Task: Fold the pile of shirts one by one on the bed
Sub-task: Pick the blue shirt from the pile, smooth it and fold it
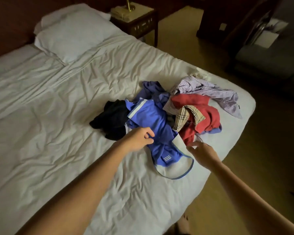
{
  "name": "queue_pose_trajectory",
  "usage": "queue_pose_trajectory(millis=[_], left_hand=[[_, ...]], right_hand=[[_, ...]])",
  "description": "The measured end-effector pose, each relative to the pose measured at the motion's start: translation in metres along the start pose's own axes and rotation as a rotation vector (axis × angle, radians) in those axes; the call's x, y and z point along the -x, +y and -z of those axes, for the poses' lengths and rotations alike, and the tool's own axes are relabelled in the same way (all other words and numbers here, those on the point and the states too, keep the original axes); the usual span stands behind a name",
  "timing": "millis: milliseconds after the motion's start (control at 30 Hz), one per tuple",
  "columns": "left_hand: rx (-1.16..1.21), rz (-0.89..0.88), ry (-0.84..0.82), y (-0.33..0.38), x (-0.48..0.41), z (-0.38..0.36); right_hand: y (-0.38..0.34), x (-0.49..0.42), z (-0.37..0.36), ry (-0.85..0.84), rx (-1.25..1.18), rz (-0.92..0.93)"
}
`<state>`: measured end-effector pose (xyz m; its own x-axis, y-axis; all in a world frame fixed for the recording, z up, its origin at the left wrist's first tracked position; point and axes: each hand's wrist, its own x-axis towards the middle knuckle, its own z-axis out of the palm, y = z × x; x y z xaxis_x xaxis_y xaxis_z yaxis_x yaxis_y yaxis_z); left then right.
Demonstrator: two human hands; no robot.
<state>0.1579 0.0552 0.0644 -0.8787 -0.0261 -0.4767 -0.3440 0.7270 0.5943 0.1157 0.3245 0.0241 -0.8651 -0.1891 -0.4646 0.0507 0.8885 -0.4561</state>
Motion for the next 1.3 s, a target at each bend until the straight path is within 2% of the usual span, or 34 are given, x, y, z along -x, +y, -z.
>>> queue_pose_trajectory(millis=[133,233,300,400,467,533,600,700,800,867,1000,1067,1133,1200,1300], left_hand=[[-0.35,-0.066,-0.057,0.009,-0.105,-0.057],[-0.605,-0.012,-0.072,0.006,-0.146,-0.085],[-0.685,0.03,-0.02,-0.004,-0.153,-0.098],[-0.755,-0.004,0.151,-0.026,-0.143,-0.112],[-0.584,-0.072,0.244,-0.044,-0.131,-0.113],[-0.247,-0.134,0.374,-0.06,-0.112,-0.105],[0.052,-0.157,0.496,-0.068,-0.085,-0.089],[0.443,-0.139,0.535,-0.076,-0.025,-0.055],[0.702,-0.129,0.622,-0.087,0.055,-0.009],[0.738,-0.171,0.692,-0.095,0.125,0.027],[0.601,-0.264,0.877,-0.118,0.291,0.105],[0.528,-0.281,0.953,-0.128,0.371,0.142],[0.491,-0.266,0.95,-0.136,0.433,0.172],[0.478,-0.212,0.88,-0.143,0.472,0.19],[0.609,-0.156,0.79,-0.156,0.494,0.189]], right_hand=[[0.049,-0.078,-0.045,0.005,0.01,0.022],[0.07,-0.107,-0.073,-0.055,0.053,0.033],[0.075,-0.113,-0.084,-0.037,0.032,0.092],[0.071,-0.109,-0.085,0.061,-0.02,0.217],[0.06,-0.099,-0.078,0.094,-0.103,0.301],[0.041,-0.087,-0.065,0.058,-0.217,0.358],[0.009,-0.067,-0.047,-0.056,-0.382,0.367],[-0.06,-0.022,-0.025,-0.256,-0.646,0.397],[-0.143,0.042,-0.016,-0.364,-0.795,0.522],[-0.201,0.097,-0.015,-0.409,-0.856,0.622],[-0.309,0.22,-0.015,-0.401,-0.956,0.859],[-0.356,0.275,-0.018,-0.436,-1.078,0.888],[-0.396,0.319,-0.023,-0.472,-1.211,0.874],[-0.427,0.347,-0.03,-0.466,-1.317,0.844],[-0.453,0.357,-0.05,-0.426,-1.415,0.814]])
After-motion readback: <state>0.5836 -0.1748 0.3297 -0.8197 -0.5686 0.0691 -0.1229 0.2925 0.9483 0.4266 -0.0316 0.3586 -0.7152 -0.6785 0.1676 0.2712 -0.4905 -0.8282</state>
